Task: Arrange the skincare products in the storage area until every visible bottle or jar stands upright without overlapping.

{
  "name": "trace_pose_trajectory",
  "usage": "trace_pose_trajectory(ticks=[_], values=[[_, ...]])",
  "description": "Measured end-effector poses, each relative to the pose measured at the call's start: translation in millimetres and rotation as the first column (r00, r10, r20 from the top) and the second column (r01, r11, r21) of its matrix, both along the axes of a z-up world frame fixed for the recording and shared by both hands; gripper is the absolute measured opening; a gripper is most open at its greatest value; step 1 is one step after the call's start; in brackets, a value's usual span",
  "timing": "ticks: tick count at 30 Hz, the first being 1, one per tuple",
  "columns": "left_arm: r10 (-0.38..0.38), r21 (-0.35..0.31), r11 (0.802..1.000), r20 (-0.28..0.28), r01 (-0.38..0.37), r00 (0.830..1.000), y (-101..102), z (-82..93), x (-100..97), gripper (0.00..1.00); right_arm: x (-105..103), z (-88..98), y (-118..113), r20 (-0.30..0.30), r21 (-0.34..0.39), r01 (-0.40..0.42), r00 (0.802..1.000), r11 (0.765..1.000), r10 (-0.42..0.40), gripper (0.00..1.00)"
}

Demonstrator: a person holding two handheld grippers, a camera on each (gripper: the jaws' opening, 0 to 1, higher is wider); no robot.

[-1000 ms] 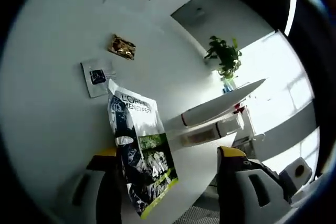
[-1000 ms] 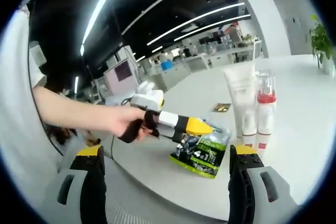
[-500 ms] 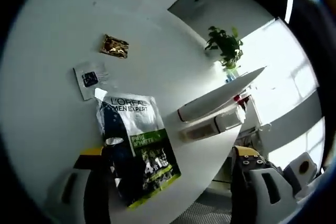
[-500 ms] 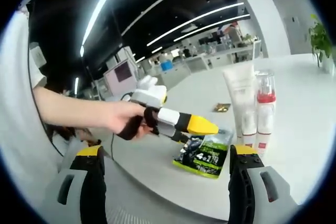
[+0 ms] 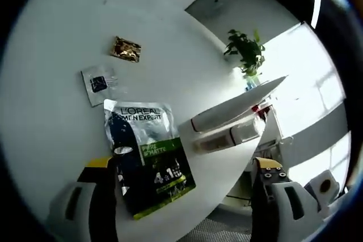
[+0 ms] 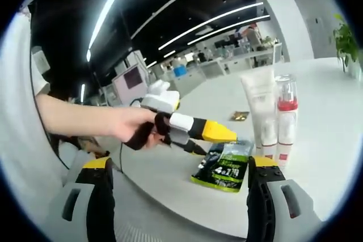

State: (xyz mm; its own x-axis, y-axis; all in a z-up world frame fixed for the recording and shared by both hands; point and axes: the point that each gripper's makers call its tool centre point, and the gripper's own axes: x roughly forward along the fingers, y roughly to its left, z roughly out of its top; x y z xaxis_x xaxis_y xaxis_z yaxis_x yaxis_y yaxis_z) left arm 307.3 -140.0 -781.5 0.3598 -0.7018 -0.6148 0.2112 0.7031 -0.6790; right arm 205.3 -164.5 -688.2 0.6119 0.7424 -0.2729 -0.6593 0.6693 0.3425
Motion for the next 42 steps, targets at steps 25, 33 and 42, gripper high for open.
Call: trace_pose_trajectory(ticks=[25,33,42], values=[[-0.005,0.030,1.000,0.051,0.004,0.999,14,8.3,-2.8,0.94,-1,-1.1,0,0.000,-0.014,0.001,1.000,1.000,-0.001,0.99],[0.033,0.061,0.997,0.093,-0.038,0.995,35,11.6,-19.6,0.95,-4,-2.9,1,0.000,-0.028,-0.011,1.000,1.000,0.011,0.99],[0.129,0.039,0.990,0.181,-0.138,0.975,79,26.6,-36.5,0.95,-6,-4.7,3,-0.003,-0.040,-0.026,1.000,0.999,0.026,0.99]])
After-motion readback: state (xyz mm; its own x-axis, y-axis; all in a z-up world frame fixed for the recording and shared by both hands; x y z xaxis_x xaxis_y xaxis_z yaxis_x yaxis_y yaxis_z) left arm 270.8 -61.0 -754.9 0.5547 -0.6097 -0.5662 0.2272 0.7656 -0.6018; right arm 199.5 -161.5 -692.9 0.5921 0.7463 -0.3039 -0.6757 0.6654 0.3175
